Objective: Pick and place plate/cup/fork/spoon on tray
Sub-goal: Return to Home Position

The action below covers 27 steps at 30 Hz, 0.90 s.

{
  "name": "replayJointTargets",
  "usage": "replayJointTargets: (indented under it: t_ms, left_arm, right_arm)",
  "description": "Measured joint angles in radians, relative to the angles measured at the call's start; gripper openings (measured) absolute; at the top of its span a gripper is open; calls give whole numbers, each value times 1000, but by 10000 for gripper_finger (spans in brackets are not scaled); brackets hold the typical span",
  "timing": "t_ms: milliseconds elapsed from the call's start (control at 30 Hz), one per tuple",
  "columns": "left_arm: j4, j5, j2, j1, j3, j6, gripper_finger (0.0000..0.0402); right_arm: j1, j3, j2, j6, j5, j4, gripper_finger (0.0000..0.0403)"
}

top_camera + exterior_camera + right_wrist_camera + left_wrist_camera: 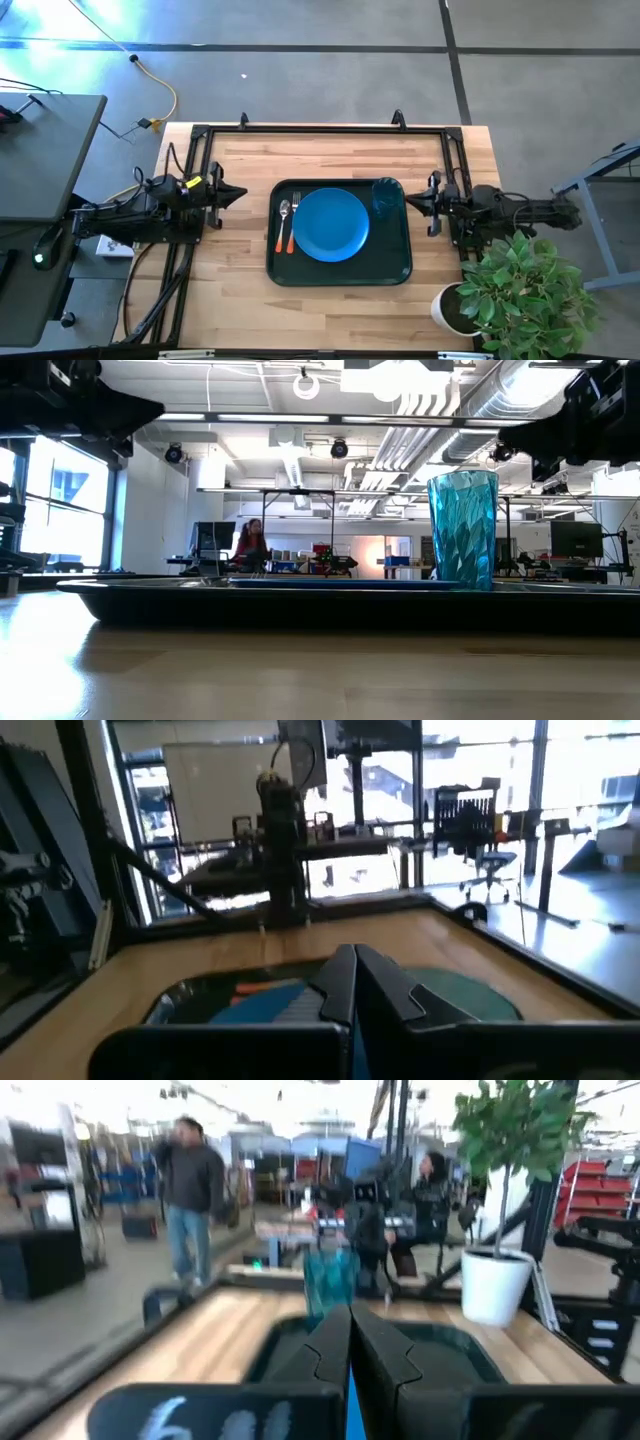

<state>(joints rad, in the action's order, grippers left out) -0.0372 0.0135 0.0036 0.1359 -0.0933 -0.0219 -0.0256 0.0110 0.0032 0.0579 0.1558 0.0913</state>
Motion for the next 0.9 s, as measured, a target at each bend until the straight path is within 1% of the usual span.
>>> replayJointTargets:
  t_ms: [67,167,267,333,367,467,600,800,900]
  left_arm:
    - [27,-2,0,-3,0,-16,0]
    - [25,-60,0,-6,0,-26,0]
    - [-9,-76,-1,-6,26,-26,0]
    - [-58,-78,-1,-7,82,-30,0]
    - [-28,-84,6,-6,82,-34,0]
    - [-7,-106,17,-4,82,-48,0]
    - [-57,-71,0,-15,81,-38,0]
    - [26,-63,1,-33,82,-16,0]
    - [19,-68,0,-33,82,-12,0]
  right_arm:
    - [26,0,0,40,-53,-46,0]
    - [48,1,2,116,-143,-78,0]
    - [44,0,-2,146,-184,-77,0]
    - [38,0,-2,131,-180,-77,0]
    - [37,0,-2,123,-171,-77,0]
    - [37,0,-2,114,-159,-77,0]
    - [37,0,1,104,-166,-78,0]
    - [36,0,6,82,-173,-79,0]
    - [36,0,16,49,-174,-79,0]
